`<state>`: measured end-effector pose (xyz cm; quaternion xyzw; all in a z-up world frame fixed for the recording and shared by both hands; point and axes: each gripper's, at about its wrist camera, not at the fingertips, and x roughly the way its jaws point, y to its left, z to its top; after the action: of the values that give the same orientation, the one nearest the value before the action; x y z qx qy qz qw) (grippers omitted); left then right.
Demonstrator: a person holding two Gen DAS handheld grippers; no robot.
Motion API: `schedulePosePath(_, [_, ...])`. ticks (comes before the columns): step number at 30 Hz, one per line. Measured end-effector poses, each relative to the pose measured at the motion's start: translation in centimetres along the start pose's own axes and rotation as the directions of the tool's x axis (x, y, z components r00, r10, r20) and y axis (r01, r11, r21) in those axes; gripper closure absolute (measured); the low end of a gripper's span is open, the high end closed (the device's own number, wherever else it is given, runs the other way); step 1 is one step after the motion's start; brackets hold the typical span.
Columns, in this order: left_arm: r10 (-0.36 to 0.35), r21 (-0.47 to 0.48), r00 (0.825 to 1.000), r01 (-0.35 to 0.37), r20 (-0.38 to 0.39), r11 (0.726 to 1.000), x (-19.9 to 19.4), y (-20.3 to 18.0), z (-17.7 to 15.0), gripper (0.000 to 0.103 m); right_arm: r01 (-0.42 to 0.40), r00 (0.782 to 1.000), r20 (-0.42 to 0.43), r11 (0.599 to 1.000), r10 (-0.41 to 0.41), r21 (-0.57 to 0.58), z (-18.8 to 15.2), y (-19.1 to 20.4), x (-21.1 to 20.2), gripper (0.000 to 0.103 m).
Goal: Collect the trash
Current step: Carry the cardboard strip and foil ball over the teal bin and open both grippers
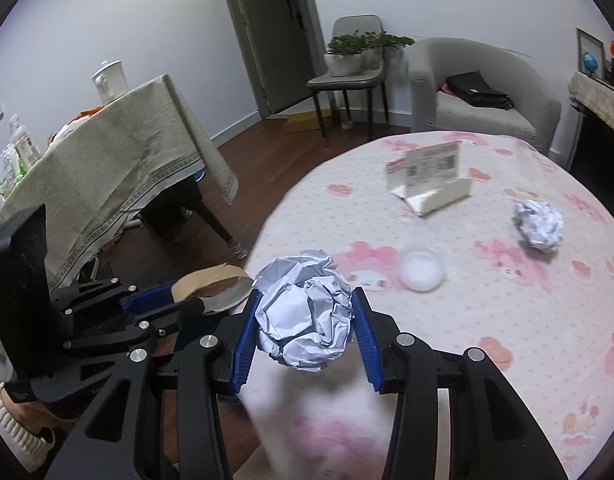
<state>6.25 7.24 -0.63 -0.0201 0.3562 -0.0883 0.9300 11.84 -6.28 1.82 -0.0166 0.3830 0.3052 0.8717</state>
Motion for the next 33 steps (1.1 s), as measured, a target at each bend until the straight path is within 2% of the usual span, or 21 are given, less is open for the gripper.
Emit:
schedulePosePath(9, [0.065,-0.059,0.996,-0.068,-0.056,0.996,0.5,4.9,-3.1,0.079,-0.048,0.998,-0.034,0.997,0.046,-0.055,0.9,4.3,2.7,0.058])
schedulePosePath(18, [0.107,-0.119,0.982,-0.126,-0.155,0.985,1.4,9.7,-6.0,0.079,-0.079,0.994,-0.087,0.991,0.07,-0.105,1.2,8.2,5.7,0.058])
schedulePosePath(24, [0.135,-0.14,0.957,-0.175,-0.259,0.975,2.4,12.2,-8.3,0.079,-0.095,0.989,-0.122,0.987,0.079,-0.13,1.2,10.6,7.8,0.058])
schedulePosePath(27, [0.103,-0.175,0.947,-0.161,-0.303,0.971,2.8,13.4,-9.8,0.079,-0.102,0.987,-0.14,0.984,0.082,-0.142,1.2,11.9,9.0,0.058])
schedulePosePath(30, [0.09,-0.188,0.931,-0.165,-0.354,0.968,3.3,14.5,-11.1,0.078,-0.107,0.984,-0.155,0.983,0.083,-0.148,1.3,13.0,10.0,0.058])
schedulePosePath(33, [0.057,-0.232,0.923,-0.155,-0.381,0.96,3.3,15.7,-12.1,0.073,-0.109,0.981,-0.175,0.983,0.082,-0.15,1.3,13.9,11.0,0.058])
